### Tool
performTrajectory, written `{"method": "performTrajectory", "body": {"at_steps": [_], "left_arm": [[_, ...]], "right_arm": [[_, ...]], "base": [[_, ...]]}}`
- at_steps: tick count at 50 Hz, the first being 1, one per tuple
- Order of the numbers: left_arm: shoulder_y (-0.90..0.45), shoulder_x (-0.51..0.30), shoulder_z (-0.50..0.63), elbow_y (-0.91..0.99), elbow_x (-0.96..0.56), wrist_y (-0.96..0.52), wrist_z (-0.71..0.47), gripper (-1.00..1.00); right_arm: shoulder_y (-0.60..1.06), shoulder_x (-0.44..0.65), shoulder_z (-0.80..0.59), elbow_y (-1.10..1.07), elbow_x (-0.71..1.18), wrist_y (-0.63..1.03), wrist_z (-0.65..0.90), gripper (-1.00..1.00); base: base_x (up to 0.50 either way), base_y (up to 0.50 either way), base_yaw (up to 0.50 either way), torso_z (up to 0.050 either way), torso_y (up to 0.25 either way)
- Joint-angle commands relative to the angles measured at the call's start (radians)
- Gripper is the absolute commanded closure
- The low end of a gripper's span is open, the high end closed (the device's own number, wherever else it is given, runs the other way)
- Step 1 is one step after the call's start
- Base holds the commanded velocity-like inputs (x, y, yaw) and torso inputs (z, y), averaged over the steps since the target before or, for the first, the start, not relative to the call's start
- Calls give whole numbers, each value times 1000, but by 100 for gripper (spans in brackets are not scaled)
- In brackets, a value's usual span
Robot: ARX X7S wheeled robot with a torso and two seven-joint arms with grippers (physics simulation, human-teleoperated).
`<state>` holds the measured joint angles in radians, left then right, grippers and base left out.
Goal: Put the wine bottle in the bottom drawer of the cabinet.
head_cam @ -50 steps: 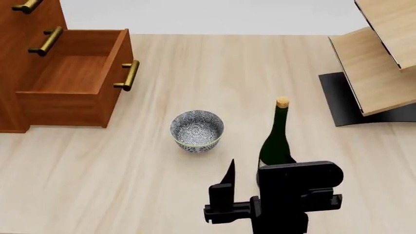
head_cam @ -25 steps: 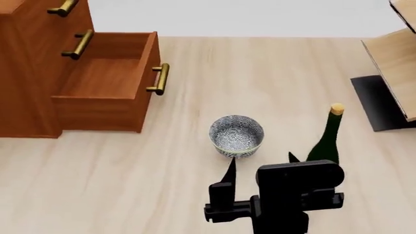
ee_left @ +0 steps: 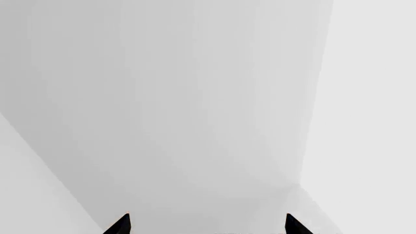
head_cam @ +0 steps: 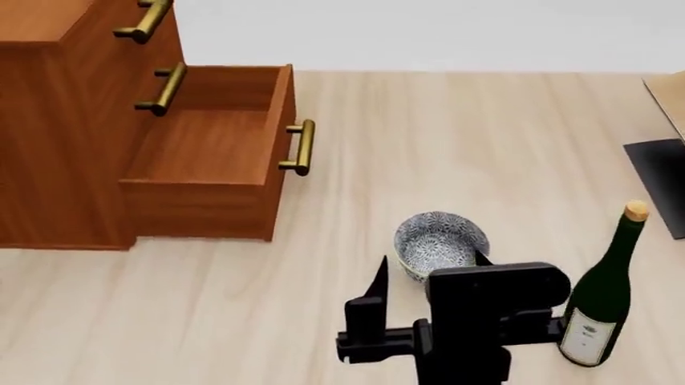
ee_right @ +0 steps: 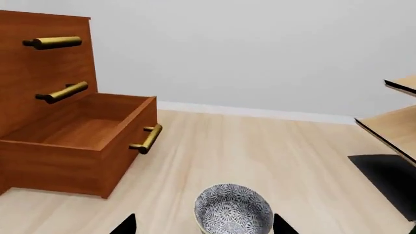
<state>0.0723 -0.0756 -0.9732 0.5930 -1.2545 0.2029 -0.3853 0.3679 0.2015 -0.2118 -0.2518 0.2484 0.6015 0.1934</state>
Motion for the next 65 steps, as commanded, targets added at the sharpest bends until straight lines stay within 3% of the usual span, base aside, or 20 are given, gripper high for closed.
{"method": "performTrajectory", "body": {"at_steps": [1,65], "left_arm": [[7,-6,11,-3,6,4,-9,-100],[34,-33,54,-6,24,33,-21,-100]], "right_arm": [[5,1,8,0,14,1,6,-100],[21,26,-1,-15,36,-14,35,-100]], "base": [[164,94,0,0,0],[188,14,0,0,0]]}}
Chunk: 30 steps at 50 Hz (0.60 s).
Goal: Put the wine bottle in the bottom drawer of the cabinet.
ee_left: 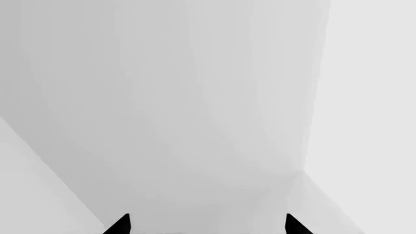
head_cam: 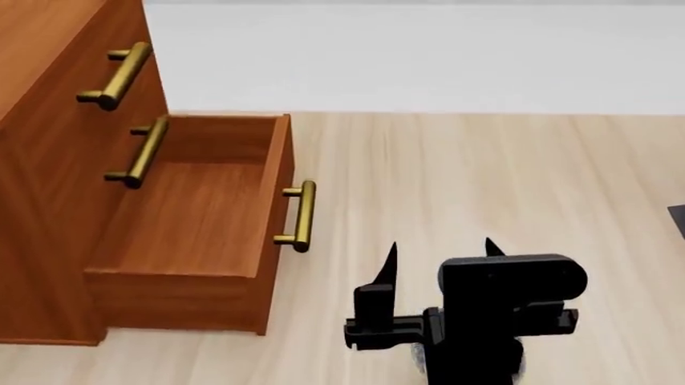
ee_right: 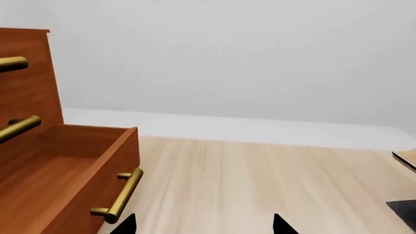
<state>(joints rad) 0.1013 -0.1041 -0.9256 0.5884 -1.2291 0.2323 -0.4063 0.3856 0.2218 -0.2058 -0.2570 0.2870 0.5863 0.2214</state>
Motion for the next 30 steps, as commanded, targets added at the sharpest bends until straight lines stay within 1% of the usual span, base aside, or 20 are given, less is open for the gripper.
{"method": "performTrajectory", "body": {"at_steps": [1,20,30], "left_arm": [[5,-5,6,1,1,3,-4,-100],[11,-12,16,2,-2,10,-7,-100],[15,-14,20,0,-6,15,-1,-100]], "right_arm": [[3,6,-6,-10,-1,1,8,-100],[3,13,-17,11,-5,-28,9,-100],[2,12,6,5,21,-23,15,-100]], "base": [[223,43,0,0,0],[229,98,0,0,1],[244,73,0,0,0]]}}
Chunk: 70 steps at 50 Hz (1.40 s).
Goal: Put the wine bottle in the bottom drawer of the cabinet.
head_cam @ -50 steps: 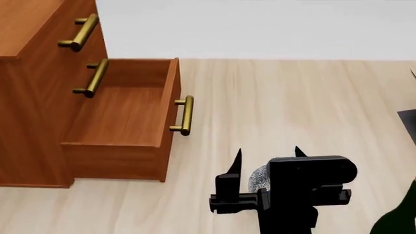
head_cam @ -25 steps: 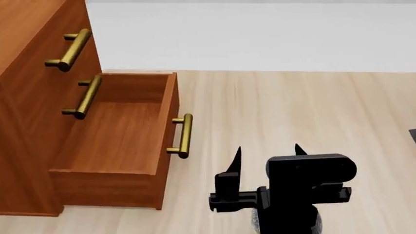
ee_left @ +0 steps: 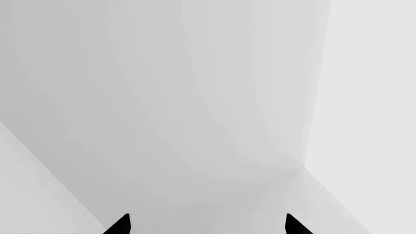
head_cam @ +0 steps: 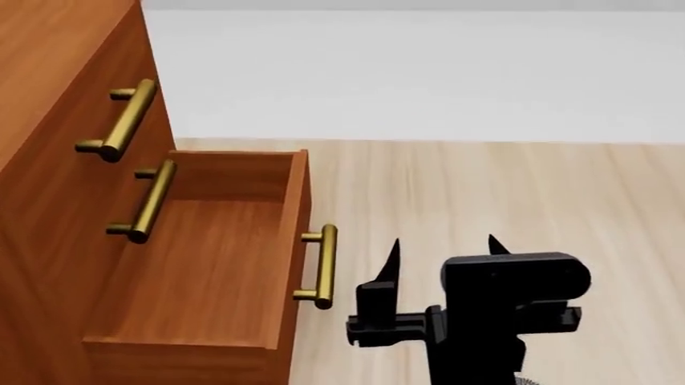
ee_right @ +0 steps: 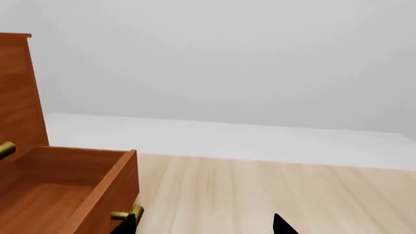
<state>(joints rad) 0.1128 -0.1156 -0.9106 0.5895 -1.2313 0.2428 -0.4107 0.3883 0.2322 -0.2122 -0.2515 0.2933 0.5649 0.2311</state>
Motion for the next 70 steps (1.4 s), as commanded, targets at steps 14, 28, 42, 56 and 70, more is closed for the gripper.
{"method": "performTrajectory", "body": {"at_steps": [14,28,42,56,70], "left_arm": [[9,-7,12,0,-3,9,5,-100],[11,-14,20,-1,1,10,-2,-100],[16,-20,27,-1,4,11,-4,-100],[21,-25,32,-3,6,14,-6,-100],[25,-27,36,-2,0,19,-5,-100]], "right_arm": [[10,10,10,-7,23,15,10,-100],[-9,23,33,-96,52,77,45,-100],[-77,61,161,-419,201,348,150,-100],[-115,16,405,-561,421,481,197,-100],[-87,-47,657,-594,733,605,294,-100]], "base": [[280,0,0,0,0],[265,0,0,0,0],[0,0,0,0,0],[0,0,0,0,0],[0,0,0,0,0]]}}
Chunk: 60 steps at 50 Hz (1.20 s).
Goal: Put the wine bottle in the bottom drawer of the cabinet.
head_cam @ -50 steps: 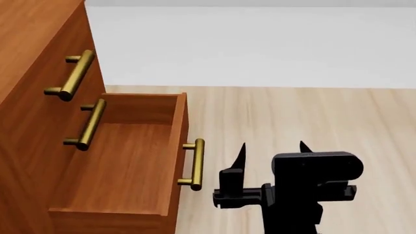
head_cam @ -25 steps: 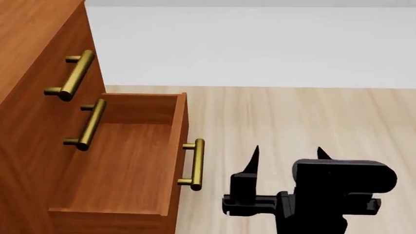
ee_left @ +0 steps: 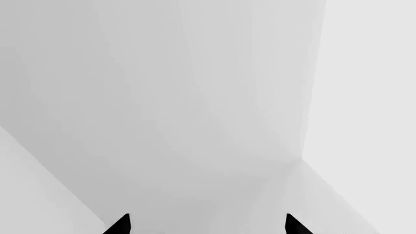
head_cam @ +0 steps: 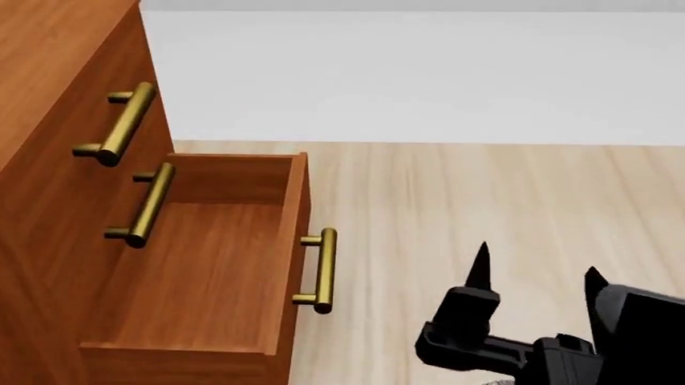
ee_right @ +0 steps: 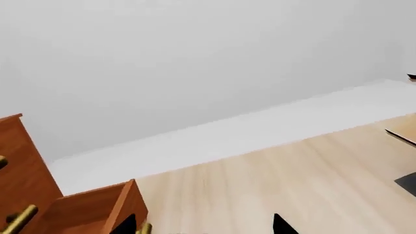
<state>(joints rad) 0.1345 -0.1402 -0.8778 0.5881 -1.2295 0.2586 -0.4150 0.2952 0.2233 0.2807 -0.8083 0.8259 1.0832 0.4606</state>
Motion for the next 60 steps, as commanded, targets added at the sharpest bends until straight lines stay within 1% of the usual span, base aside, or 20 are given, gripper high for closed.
{"method": "performTrajectory", "body": {"at_steps": [1,4,6,10,16,27,34,39,41,45,48,51,60], "left_arm": [[3,-2,3,-1,-2,4,0,-100],[3,-3,5,-1,-3,4,0,-100],[3,-3,5,-1,-4,5,0,-100],[4,-4,6,-1,-5,7,0,-100],[5,-5,8,-2,-5,9,-1,-100],[7,-7,11,-3,-7,12,-1,-100],[9,-9,12,-5,-13,15,2,-100],[10,-10,13,-6,-22,17,10,-100],[10,-11,14,-7,-29,18,13,-100],[10,-12,16,-8,-26,18,10,-100],[10,-12,17,-8,-25,20,10,-100],[9,-13,18,-9,-23,20,9,-100],[11,-17,20,-4,-20,20,-1,-100]], "right_arm": [[5,-37,181,-44,219,92,75,-100],[6,-47,255,-32,366,126,120,-100],[-9,-38,247,-56,339,120,121,-100],[-35,-37,284,-73,416,128,149,-100],[-101,-29,330,-109,468,119,167,-100],[-149,37,391,-178,674,116,328,-100],[-173,59,404,-203,722,102,371,-100],[-180,99,407,-213,799,83,464,-100],[-199,124,434,-225,834,64,499,-100],[-218,139,488,-238,884,65,522,-100],[-199,115,564,-238,941,134,543,-100],[-173,94,655,-237,1044,205,598,-100],[-154,96,745,-235,1183,257,689,-100]], "base": [[0,0,0,0,0],[0,0,0,0,0],[0,0,0,0,0],[0,0,0,0,0],[0,0,0,0,0],[0,0,0,0,0],[0,0,0,0,0],[0,0,0,0,0],[0,0,0,0,0],[0,0,0,0,0],[0,0,0,0,0],[0,0,0,0,0],[0,0,0,0,0]]}}
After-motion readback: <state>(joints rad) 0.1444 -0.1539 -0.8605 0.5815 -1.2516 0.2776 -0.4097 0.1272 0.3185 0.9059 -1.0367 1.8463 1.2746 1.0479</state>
